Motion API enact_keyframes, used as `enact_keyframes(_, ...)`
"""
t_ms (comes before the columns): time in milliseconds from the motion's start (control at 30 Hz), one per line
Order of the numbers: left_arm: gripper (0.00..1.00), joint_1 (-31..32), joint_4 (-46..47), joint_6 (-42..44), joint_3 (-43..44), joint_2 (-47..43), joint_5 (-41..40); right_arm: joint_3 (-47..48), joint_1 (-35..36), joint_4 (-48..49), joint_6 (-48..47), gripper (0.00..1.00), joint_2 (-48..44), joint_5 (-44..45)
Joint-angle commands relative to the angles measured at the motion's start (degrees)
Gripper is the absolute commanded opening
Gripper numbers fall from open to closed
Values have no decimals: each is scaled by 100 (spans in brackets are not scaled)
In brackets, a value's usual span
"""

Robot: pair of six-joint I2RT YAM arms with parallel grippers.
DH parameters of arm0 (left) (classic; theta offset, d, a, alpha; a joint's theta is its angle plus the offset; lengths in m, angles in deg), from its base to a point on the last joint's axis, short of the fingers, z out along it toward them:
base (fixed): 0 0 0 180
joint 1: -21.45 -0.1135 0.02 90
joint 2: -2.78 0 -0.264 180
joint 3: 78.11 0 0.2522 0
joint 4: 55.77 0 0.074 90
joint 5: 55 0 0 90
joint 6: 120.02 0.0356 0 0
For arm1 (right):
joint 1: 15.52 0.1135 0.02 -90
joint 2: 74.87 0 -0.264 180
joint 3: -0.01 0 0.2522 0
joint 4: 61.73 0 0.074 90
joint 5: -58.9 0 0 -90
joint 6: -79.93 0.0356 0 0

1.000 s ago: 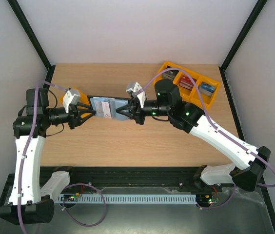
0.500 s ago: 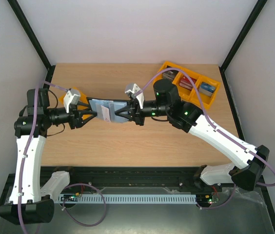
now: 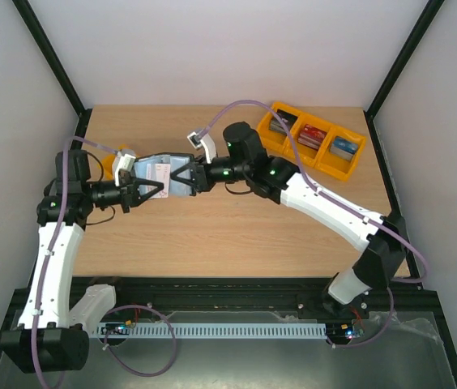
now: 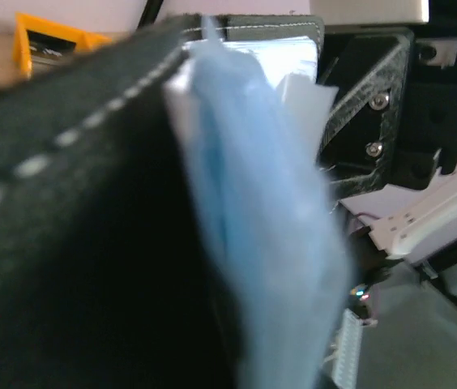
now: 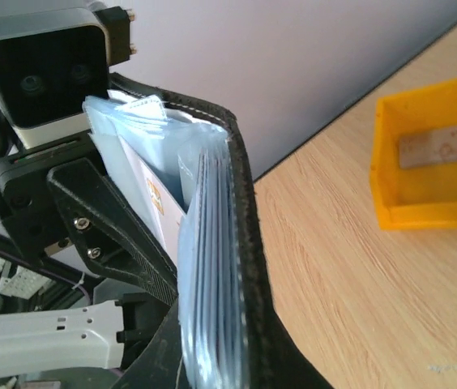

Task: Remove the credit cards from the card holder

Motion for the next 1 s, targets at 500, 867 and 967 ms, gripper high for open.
enact_keyframes(500, 2, 2, 624, -740, -310, -151, -1880, 569, -132, -1567, -1340, 34, -661, 2315)
enact_keyframes(867, 2, -45, 667, -717, -379, -126, -1173, -742, -37, 1756, -141, 27, -859, -538)
enact_keyframes(967, 2, -62, 641, -676, -338, -121, -826, -735, -36, 2034, 101, 24, -609, -458)
